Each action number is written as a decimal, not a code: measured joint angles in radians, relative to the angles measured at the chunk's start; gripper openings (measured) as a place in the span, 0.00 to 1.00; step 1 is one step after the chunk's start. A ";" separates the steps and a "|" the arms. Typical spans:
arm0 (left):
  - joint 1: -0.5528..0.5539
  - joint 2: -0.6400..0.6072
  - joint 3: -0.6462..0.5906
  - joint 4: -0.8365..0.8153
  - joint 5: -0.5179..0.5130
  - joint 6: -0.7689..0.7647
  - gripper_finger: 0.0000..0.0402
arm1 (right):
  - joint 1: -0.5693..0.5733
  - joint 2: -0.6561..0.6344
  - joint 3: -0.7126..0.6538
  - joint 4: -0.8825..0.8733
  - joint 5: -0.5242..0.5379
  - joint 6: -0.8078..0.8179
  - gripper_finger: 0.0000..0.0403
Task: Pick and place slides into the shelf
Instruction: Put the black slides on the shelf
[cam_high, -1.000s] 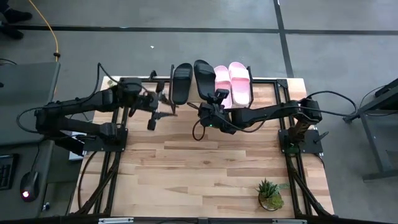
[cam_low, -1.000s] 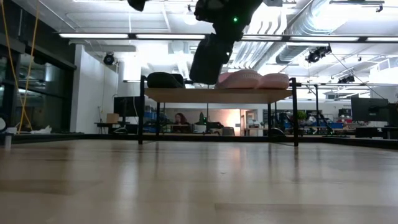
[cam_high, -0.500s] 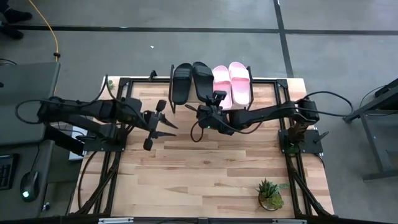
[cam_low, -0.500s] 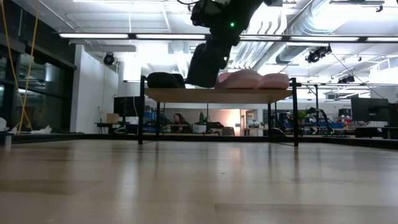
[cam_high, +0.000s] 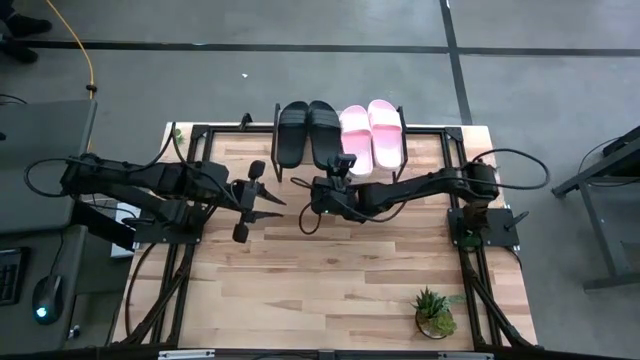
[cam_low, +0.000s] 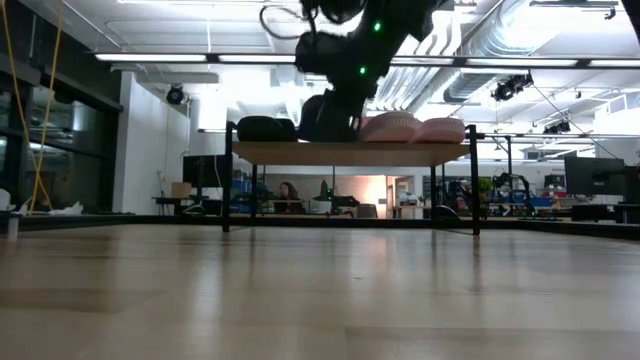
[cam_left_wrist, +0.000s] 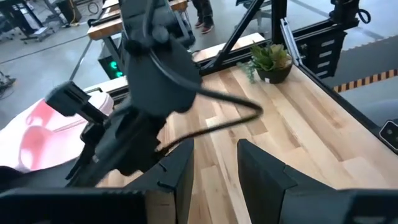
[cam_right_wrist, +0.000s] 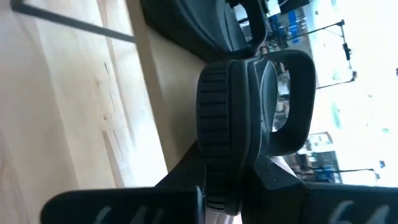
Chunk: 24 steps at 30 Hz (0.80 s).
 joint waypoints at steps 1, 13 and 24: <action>0.000 0.000 0.000 -0.001 -0.002 0.000 0.26 | -0.001 0.012 0.000 0.006 0.014 -0.003 0.05; 0.000 0.000 0.000 -0.004 -0.003 0.000 0.26 | -0.037 0.036 0.000 0.106 0.043 -0.051 0.05; 0.000 0.000 0.000 -0.005 -0.002 -0.001 0.26 | -0.059 0.036 0.000 0.105 -0.011 -0.021 0.05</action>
